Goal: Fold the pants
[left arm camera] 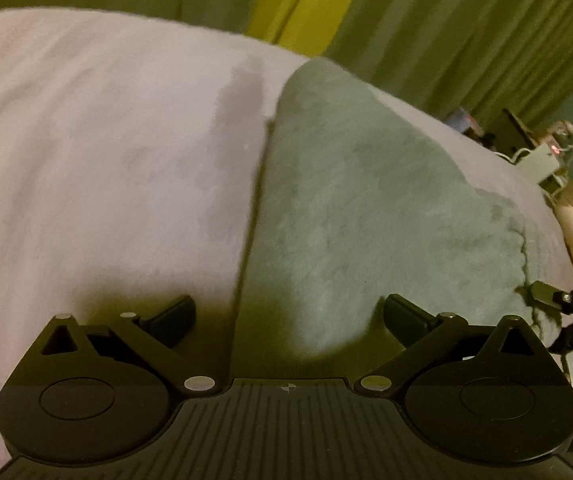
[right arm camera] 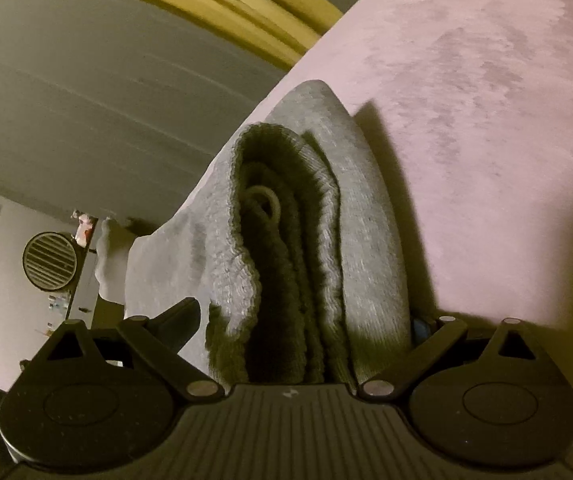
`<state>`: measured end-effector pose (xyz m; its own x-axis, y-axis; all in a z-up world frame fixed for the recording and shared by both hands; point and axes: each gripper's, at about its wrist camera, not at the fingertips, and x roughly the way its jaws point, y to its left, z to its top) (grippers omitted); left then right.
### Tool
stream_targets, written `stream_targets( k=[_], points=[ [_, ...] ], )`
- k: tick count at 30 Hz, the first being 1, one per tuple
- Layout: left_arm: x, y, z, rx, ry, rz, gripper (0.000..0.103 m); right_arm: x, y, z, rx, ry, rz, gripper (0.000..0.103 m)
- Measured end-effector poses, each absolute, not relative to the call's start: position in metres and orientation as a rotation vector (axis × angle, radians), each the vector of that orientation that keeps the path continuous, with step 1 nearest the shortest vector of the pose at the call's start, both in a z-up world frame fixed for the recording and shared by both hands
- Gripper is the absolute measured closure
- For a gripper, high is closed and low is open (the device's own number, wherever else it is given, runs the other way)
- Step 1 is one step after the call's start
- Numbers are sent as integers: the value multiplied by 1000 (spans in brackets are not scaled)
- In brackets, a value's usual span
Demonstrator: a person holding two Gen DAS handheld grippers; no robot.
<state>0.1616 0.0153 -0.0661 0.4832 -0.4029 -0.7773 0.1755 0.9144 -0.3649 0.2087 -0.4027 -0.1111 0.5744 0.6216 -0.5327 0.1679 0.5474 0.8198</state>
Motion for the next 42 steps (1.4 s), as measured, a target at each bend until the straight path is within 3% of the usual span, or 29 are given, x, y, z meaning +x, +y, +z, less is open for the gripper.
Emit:
stream_targets(
  k=[3, 5, 7, 12, 15, 18, 20, 23, 25, 28, 32, 37, 42],
  points=[
    [169, 10, -71, -252, 1021, -416, 0, 209, -400, -109, 961, 938, 336, 9],
    [175, 6, -74, -241, 1023, -424, 0, 208, -397, -108, 954, 935, 335, 25],
    [180, 3, -74, -235, 1006, -448, 0, 208, -399, -112, 972, 931, 337, 27],
    [185, -9, -77, -216, 999, -520, 0, 207, -402, -114, 982, 929, 344, 22],
    [191, -15, -81, -193, 1002, -529, 0, 209, -396, -113, 967, 917, 366, 5],
    [191, -25, -82, -109, 986, -530, 0, 214, -376, -105, 824, 924, 352, 5],
    [186, -28, -81, -76, 971, -520, 0, 213, -371, -102, 778, 920, 332, 13],
    [179, -26, -76, -80, 926, -521, 14, 206, -376, -104, 796, 913, 287, 30],
    [175, -25, -72, -87, 906, -525, 27, 204, -376, -103, 792, 906, 283, 32],
    [171, -27, -70, -84, 900, -508, 31, 200, -371, -98, 776, 901, 262, 34],
    [174, -32, -70, -95, 913, -483, 27, 199, -368, -96, 786, 903, 258, 33],
    [176, -37, -76, -92, 920, -427, 10, 201, -364, -99, 788, 896, 257, 32],
    [179, -37, -78, -100, 925, -419, 6, 199, -364, -102, 799, 894, 256, 30]
  ],
)
